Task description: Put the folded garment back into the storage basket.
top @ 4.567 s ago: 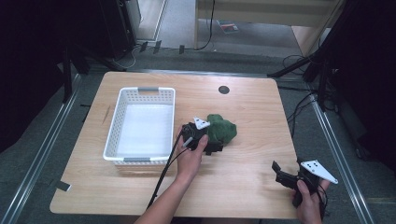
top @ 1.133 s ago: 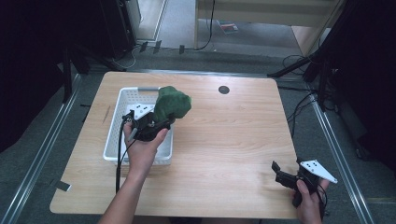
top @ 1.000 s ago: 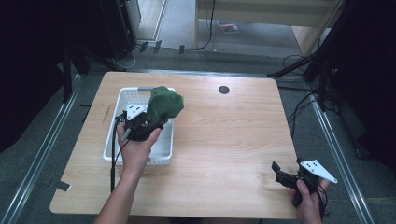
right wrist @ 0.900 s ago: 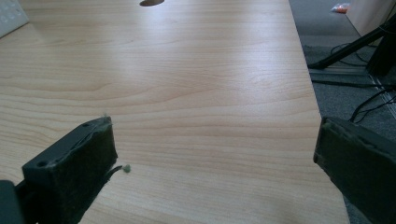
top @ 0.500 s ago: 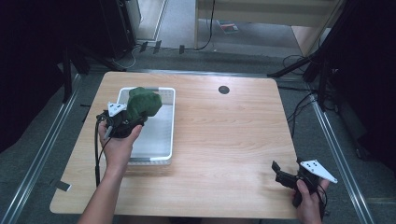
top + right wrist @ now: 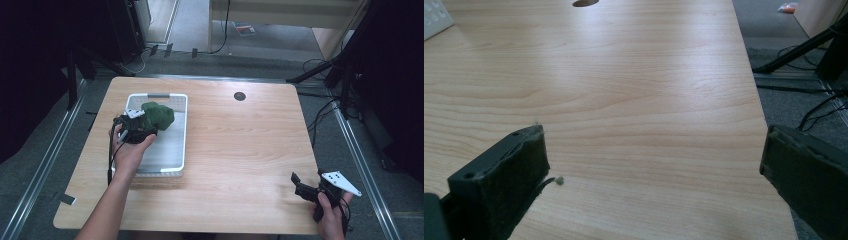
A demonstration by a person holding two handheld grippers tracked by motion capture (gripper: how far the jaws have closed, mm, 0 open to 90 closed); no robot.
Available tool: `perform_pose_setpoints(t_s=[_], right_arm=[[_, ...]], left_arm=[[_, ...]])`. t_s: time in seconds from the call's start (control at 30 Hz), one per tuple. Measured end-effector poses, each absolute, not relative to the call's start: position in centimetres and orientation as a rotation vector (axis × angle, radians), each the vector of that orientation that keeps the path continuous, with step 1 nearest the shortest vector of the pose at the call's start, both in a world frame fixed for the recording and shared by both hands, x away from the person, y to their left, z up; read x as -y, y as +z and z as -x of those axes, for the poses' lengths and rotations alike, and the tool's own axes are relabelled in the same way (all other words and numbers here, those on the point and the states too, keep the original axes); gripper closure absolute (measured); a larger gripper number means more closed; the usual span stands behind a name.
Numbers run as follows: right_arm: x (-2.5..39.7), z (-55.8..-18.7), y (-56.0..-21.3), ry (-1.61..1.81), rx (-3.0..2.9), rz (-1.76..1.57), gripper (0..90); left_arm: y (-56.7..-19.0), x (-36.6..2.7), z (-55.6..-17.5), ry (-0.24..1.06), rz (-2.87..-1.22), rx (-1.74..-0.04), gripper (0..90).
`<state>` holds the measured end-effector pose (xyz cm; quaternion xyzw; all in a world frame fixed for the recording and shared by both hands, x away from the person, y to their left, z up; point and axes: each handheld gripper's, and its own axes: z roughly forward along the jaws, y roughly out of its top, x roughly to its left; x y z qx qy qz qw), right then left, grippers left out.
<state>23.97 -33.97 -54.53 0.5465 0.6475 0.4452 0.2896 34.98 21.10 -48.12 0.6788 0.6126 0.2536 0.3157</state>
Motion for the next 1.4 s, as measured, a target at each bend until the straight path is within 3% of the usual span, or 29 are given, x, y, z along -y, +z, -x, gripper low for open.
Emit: perform_pose_setpoints(t_s=[0.33, 0.37, 0.4, 0.57, 0.73, 1.4], right_arm=[[34.0, -24.0, -54.5, 1.186, -1.727, -1.458, 0.0], [34.0, -24.0, -54.5, 1.187, -1.728, -1.457, 0.0], [34.0, -24.0, -54.5, 1.187, -1.728, -1.457, 0.0], [33.9, -24.0, -54.5, 1.185, -1.728, -1.454, 0.0], [33.9, -24.0, -54.5, 1.184, -1.728, -1.453, 0.0], [33.9, -24.0, -54.5, 1.179, -1.729, -1.45, 0.0]], left_arm=[[-49.1, -20.7, -36.1, 0.584, -1.9, -1.676, 33.5], [-49.1, -20.7, -36.1, 0.586, -1.901, -1.673, 16.7], [-48.7, -20.8, -35.9, 0.617, -1.875, -1.695, 9.8], [-48.1, -21.2, -35.6, 0.635, -1.812, -1.731, 9.0], [-46.6, -21.8, -34.4, 0.61, -1.706, -1.603, 3.3], [-43.7, -23.7, -28.3, 0.675, -1.551, -1.402, 2.4]])
